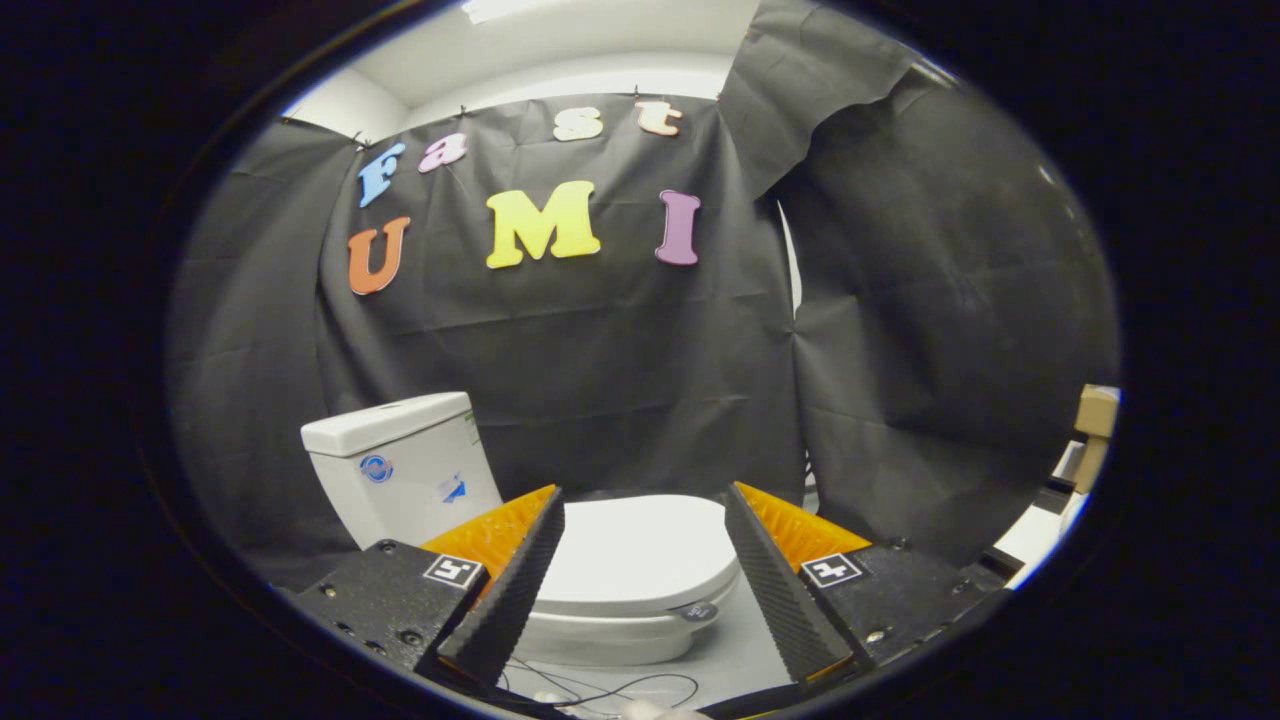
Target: Open the toilet lid.
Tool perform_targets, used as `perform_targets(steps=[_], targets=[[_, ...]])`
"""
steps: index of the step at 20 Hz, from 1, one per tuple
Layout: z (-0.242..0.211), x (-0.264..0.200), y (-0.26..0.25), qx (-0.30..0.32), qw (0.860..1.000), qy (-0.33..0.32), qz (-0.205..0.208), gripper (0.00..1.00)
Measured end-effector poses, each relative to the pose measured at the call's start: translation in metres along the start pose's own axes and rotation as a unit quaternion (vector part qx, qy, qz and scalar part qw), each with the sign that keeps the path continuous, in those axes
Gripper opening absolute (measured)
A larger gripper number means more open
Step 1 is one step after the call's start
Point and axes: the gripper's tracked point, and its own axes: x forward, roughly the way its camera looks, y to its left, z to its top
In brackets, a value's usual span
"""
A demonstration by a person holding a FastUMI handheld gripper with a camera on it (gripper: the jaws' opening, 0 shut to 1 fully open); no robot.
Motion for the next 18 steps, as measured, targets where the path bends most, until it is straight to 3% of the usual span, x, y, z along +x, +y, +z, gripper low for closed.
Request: perform_targets(steps=[5, 10, 18], targets=[[0.01, 0.025, -0.003, 0.028, 1.0, 0.002, 0.012, 1.0], [0.019, 0.086, -0.031, 0.068, 0.998, 0.011, 0.014, 1.0], [-0.066, 0.164, -0.079, 0.179, 0.977, 0.116, 0.022, 1.0]])
